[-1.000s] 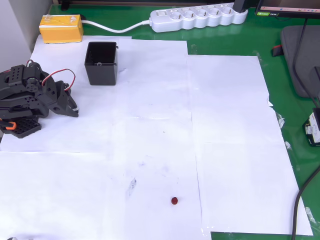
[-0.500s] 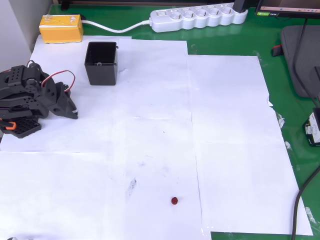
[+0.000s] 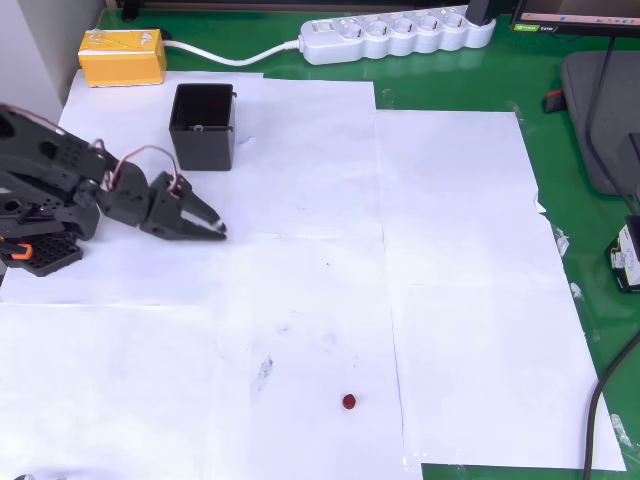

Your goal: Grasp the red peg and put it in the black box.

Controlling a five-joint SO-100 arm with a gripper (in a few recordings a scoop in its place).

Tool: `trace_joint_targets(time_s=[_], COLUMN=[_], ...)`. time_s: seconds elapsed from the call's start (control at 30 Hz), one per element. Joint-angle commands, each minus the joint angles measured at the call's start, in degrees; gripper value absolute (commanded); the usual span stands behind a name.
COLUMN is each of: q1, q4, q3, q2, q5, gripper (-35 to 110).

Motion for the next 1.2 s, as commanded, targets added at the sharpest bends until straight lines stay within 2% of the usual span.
trace_joint_targets(time_s=[0.0, 0.3, 0.4, 0.73, 0.93, 1.17], q1=[3.16, 8.17, 11.34, 17.49, 21.88, 27.16], q4=[-11.51, -33.49, -40.43, -43.15, -43.33, -41.57], q3=[-3.87, 1.41, 5.98, 28.39, 43.15, 52.38], q2=[9.49, 30.06, 39.55, 54.84, 64.16, 69.35], q5=[0.0, 3.87, 0.53, 3.6, 3.16, 0.88], gripper=[0, 0, 0, 0, 0, 0])
